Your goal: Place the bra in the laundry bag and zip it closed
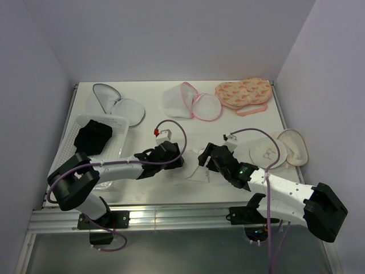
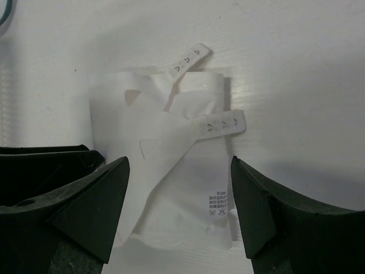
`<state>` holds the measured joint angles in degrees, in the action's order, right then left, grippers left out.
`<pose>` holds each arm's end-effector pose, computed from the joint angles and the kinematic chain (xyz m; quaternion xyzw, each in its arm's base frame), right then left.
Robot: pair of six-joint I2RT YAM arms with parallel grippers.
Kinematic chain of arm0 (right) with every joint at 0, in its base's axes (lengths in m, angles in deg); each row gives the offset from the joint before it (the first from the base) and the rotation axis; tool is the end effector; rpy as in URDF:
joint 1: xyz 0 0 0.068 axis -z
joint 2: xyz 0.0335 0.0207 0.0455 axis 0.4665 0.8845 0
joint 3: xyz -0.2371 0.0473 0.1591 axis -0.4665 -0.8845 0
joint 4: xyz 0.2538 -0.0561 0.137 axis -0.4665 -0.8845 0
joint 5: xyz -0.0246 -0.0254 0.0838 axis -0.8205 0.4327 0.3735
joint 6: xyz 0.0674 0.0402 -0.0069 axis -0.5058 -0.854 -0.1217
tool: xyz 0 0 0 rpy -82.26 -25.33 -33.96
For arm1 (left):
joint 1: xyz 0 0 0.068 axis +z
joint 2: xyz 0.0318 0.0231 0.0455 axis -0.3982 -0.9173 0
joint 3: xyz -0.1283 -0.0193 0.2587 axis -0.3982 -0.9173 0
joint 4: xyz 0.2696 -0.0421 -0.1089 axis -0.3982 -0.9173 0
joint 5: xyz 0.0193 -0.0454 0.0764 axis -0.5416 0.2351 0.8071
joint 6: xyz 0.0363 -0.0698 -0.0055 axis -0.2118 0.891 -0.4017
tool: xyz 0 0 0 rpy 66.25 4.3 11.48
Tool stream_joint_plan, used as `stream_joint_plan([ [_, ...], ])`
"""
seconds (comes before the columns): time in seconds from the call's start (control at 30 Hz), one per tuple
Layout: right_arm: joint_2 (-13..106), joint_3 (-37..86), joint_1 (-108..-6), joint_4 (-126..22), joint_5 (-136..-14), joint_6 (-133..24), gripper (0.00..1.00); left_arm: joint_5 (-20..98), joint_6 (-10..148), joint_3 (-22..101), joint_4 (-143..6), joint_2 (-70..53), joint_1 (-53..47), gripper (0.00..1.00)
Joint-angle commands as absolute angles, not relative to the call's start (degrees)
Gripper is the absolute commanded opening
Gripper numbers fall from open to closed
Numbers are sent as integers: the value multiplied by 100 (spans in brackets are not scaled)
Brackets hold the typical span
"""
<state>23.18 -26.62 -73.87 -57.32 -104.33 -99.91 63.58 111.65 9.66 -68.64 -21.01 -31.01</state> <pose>0.1862 0.1569 0.1618 0.1295 0.8807 0.2075 0.4057 0.2175 -0.2720 0.1396 -0.0567 0.9103 -0.2398 0.3326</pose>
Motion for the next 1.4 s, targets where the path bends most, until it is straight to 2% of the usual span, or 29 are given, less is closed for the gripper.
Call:
stream_joint_plan([
  [0.0, 2284, -2736, -7342, -5391, -10364, -10011, 79, 6330, 11160, 836, -6361, -2084, -3155, 57],
  [0.07, 2328, -2780, -7298, -5304, -10303, -10020, 79, 6365, 11151, 853, -6387, -2146, -3155, 53],
  [0.17, 2407, -2850, -7219, -5189, -10154, -10020, 79, 6383, 11186, 863, -6440, -2260, -3155, 42],
  [0.2, 2424, -2885, -7202, -5180, -10145, -10020, 79, 6392, 11212, 854, -6440, -2295, -3155, 35],
  [0.27, 2477, -2911, -7158, -5180, -10075, -10011, 80, 6392, 11239, 801, -6405, -2339, -3155, 30],
  [0.3, 2495, -2938, -7140, -5154, -10048, -10002, 80, 6418, 11256, 801, -6413, -2374, -3155, 22],
  [0.37, 2556, -2947, -7131, -4996, -10030, -9985, 80, 6427, 11274, 775, -6431, -2418, -3155, 17],
  [0.4, 2574, -2947, -7123, -4978, -10021, -9985, 80, 6436, 11283, 766, -6431, -2445, -3155, 9],
  [0.5, 2670, -2956, -7079, -4925, -9978, -9967, 80, 6488, 11318, 731, -6483, -2489, -3155, 0],
  [0.8, 2653, -3061, -6982, -4837, -9846, -9897, 82, 6743, 11423, 485, -6782, -2454, -3155, 0],
  [1.13, 2732, -3587, -6850, -3942, -8914, -9817, 98, 6779, 11503, 204, -6695, -2489, -3155, 0],
  [1.37, 2907, -4010, -6718, -3115, -8281, -10090, 100, 6709, 11617, 89, -6589, -2690, -3173, 0],
])
